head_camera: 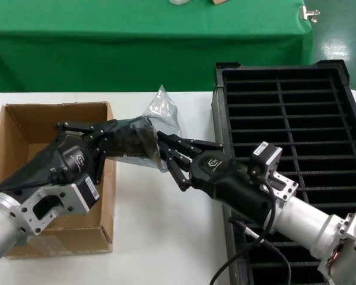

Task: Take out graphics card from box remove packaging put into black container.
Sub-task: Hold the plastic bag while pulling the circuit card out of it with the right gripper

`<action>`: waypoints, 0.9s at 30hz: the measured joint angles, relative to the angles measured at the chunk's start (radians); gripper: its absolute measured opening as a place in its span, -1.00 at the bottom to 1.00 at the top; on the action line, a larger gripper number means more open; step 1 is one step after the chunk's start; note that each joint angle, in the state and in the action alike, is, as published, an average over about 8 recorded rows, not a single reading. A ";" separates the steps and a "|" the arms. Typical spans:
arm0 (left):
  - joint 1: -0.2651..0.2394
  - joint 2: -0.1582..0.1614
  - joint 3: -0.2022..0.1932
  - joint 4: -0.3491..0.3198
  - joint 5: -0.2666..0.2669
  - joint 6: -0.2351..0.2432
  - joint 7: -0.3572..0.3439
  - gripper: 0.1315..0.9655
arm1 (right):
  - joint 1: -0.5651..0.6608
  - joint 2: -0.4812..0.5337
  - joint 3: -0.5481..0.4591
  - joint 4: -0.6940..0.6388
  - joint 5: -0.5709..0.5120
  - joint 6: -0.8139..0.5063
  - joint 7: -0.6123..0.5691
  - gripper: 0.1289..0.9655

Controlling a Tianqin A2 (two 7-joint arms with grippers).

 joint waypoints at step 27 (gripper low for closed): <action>0.000 0.000 0.000 0.000 0.000 0.000 0.000 -0.98 | 0.007 -0.013 -0.025 -0.012 -0.019 0.001 0.004 -0.38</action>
